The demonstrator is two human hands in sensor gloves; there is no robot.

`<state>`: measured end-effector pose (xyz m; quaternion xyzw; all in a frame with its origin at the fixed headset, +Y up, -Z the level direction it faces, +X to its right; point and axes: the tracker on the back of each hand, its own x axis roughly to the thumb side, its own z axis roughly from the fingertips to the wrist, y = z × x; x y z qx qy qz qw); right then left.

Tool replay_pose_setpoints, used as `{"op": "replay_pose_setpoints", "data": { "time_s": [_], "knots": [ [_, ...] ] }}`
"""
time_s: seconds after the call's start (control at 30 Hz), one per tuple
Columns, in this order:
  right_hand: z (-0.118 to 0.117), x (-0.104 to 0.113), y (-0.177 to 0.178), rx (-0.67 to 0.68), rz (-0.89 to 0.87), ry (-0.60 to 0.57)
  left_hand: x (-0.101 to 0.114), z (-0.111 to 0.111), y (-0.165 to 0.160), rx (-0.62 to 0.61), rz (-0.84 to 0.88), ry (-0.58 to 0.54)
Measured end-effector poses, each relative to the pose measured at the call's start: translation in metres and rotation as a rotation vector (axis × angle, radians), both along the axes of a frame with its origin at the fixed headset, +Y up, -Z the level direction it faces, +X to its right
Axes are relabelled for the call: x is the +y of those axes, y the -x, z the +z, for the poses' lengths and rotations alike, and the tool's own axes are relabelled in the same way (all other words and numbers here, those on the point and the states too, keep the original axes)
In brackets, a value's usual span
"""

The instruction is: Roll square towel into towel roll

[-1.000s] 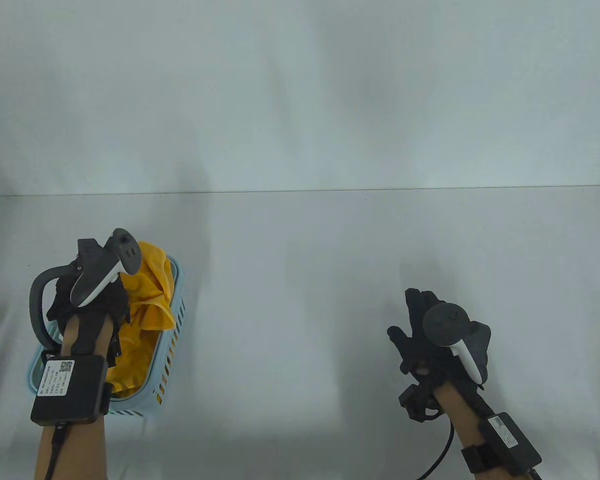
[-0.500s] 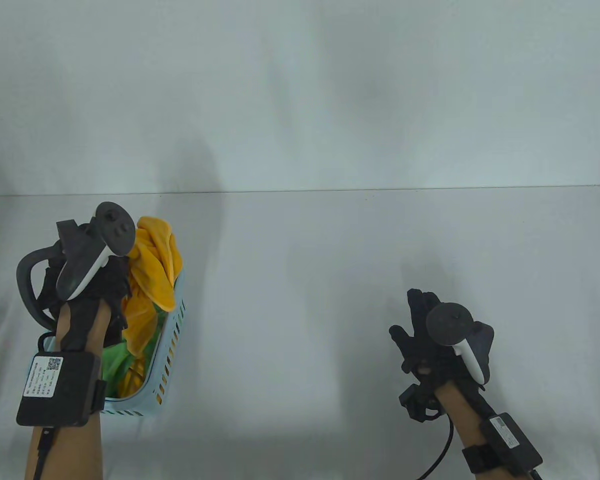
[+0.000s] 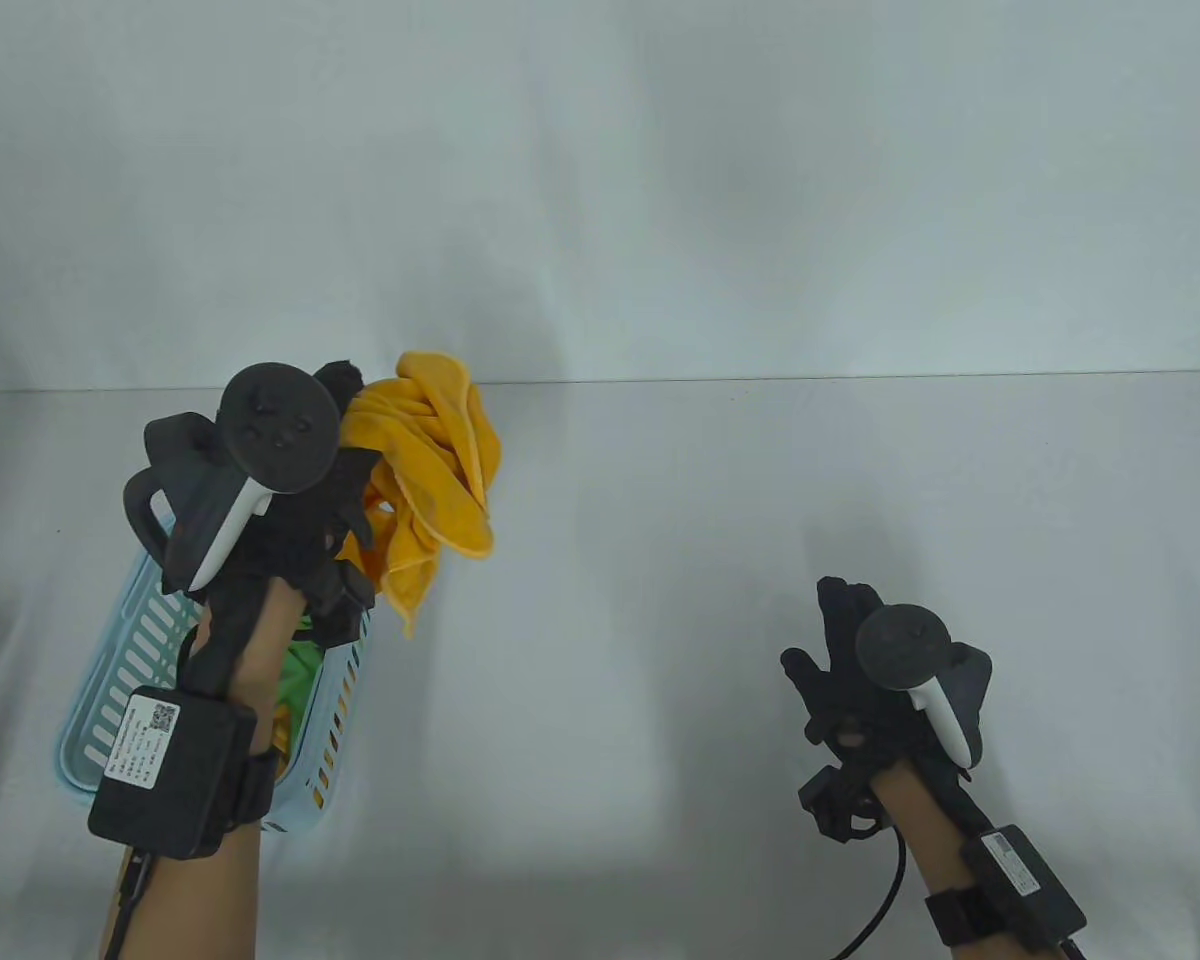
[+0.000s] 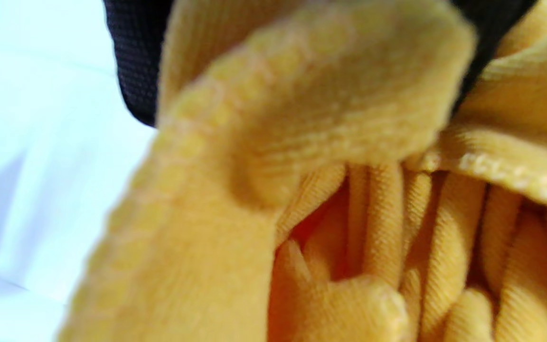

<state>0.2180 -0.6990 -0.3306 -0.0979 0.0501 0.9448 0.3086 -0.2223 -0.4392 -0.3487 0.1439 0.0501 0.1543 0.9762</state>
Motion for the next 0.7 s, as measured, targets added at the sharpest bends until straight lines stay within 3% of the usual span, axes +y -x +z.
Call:
{"op": "replay_pose_setpoints", "data": {
  "time_s": [0.23,0.43,0.7],
  "knots": [
    [0.0,0.0,0.0,-0.003,-0.013,0.002,-0.027,-0.007,-0.029,-0.169,0.261,0.065],
    [0.0,-0.001,0.0,-0.001,0.0,0.002,-0.077,-0.007,-0.053,-0.255,0.337,0.124],
    [0.0,-0.001,-0.001,-0.009,-0.018,-0.001,-0.14,0.006,-0.059,-0.305,0.419,0.142]
  ]
}}
